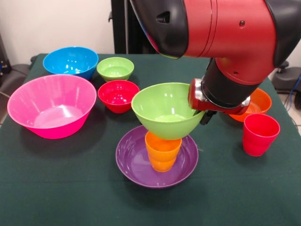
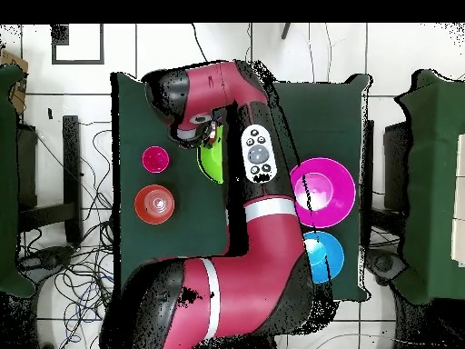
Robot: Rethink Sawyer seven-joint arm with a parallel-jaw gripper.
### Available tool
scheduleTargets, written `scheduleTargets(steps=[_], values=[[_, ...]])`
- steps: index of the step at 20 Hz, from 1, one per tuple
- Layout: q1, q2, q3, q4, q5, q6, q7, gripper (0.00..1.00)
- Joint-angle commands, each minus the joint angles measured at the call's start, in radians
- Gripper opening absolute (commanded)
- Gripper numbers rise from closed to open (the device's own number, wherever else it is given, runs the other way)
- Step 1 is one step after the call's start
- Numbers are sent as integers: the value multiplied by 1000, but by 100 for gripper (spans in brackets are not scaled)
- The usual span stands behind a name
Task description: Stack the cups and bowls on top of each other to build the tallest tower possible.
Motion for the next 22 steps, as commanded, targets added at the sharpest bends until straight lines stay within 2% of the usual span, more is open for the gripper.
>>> scheduleTargets(steps=[1, 5, 19, 22], values=[[-19, 26, 48, 3, -36, 18, -310, 0], [-23, -1, 54, 27, -14, 50, -314, 0], [-17, 26, 75, -47, -26, 118, -356, 0], [-31, 4, 71, -26, -20, 130, -367, 0]])
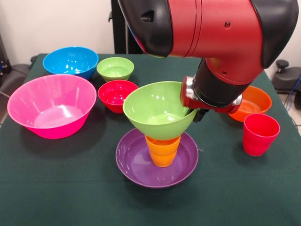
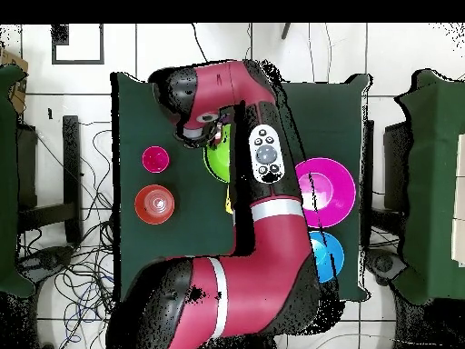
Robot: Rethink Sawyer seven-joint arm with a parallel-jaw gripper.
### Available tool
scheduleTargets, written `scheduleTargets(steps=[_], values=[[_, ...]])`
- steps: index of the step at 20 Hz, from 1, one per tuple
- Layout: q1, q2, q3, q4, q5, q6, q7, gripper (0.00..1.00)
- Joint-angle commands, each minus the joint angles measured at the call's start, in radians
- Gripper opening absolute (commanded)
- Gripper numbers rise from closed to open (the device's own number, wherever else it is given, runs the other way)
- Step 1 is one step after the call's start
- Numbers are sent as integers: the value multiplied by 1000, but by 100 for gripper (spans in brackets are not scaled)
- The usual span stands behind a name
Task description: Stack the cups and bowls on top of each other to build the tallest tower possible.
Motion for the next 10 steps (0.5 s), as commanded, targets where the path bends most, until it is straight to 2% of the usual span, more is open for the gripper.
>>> scheduleTargets(steps=[1, 5, 10], values=[[-13, 5, 70, -31, -25, 107, -369, 0], [-12, 14, 69, -65, -34, 141, -383, 0], [-16, 0, 63, -56, -23, 156, -391, 0]])
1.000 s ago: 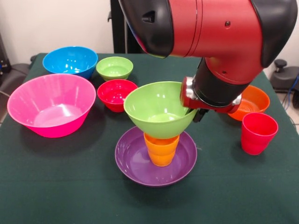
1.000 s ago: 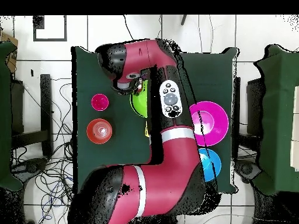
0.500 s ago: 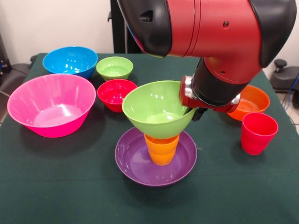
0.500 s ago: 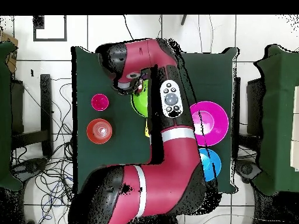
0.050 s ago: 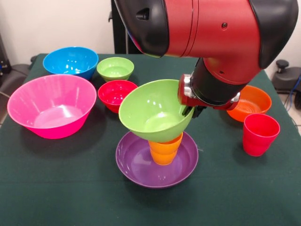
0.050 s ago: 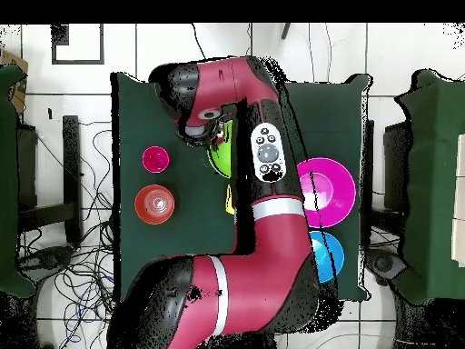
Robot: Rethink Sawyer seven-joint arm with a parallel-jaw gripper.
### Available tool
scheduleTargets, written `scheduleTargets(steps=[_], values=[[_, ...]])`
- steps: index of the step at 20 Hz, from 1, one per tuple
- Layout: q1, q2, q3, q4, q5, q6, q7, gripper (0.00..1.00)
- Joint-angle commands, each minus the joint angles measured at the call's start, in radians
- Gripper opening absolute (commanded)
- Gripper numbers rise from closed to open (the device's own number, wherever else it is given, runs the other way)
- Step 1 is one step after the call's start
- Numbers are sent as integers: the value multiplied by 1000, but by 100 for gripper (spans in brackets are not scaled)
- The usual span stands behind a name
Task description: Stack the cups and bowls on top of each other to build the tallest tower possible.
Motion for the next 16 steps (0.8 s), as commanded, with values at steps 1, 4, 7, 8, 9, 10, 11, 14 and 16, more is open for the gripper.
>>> scheduleTargets(steps=[1, 4, 7, 8, 9, 10, 11, 14, 16], values=[[-16, -14, 61, -17, -21, 83, -331, 0], [-15, -3, 60, -38, -28, 84, -341, 0], [-10, -5, 53, -40, -29, 84, -335, 0], [-11, -4, 52, -47, -31, 87, -340, 0], [-11, -13, 46, -32, -31, 78, -338, 0], [-9, -5, 46, -53, -39, 88, -346, 0], [-9, -14, 41, -42, -39, 84, -342, 0], [-4, -33, 23, -4, -29, 44, -277, 0], [-3, -51, 13, 30, -18, 18, -236, 0]])
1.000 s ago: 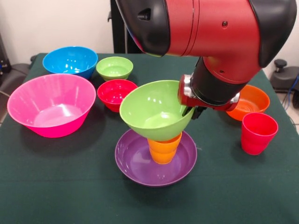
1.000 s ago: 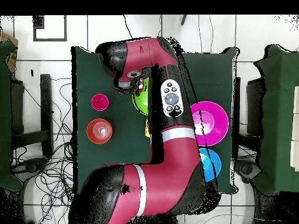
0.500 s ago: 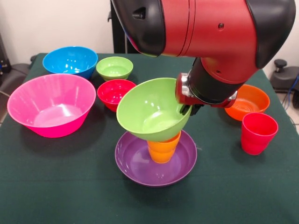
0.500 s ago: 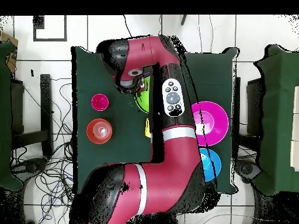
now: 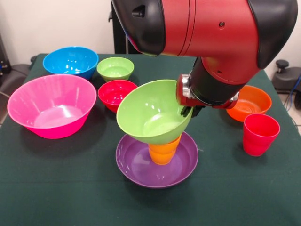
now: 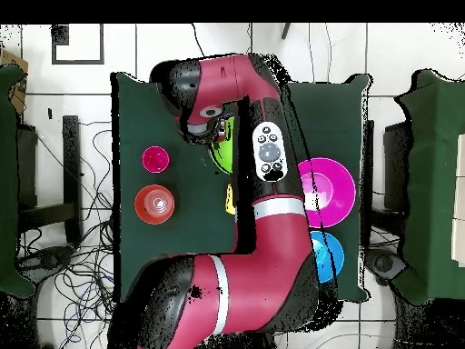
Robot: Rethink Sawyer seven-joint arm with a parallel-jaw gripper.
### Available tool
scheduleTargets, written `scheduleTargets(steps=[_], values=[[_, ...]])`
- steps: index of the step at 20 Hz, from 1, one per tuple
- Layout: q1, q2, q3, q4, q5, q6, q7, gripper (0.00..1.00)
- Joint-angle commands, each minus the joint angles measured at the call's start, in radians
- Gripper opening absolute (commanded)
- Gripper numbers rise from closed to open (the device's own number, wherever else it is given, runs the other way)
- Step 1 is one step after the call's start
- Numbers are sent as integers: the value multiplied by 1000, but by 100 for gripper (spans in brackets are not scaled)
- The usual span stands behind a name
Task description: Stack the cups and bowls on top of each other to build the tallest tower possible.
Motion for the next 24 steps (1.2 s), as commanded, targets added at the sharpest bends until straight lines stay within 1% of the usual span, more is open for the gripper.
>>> scheduleTargets(steps=[1, 2, 4, 9, 13, 14, 17, 19, 20, 21, 22, 23, 24], values=[[-6, -68, 11, 74, -11, -4, -186, 0], [-6, -67, 13, 69, -11, 0, -189, 0], [-13, -79, 10, 97, -5, -18, -184, 0], [-35, -135, -10, 202, 15, -62, -150, 0], [-53, -155, -13, 277, 18, -121, -121, 0], [-51, -147, -10, 265, 14, -117, -119, 0], [-61, -158, -12, 301, 17, -138, -90, 0], [-61, -159, -13, 308, 13, -154, -78, 0], [-55, -144, -8, 281, 8, -146, -77, 0], [-56, -145, -10, 282, 4, -151, -76, 0], [-48, -127, -5, 250, 1, -135, -74, 0], [-47, -125, -6, 247, 0, -135, -70, 100], [-45, -123, -5, 242, 0, -134, -67, 100]])
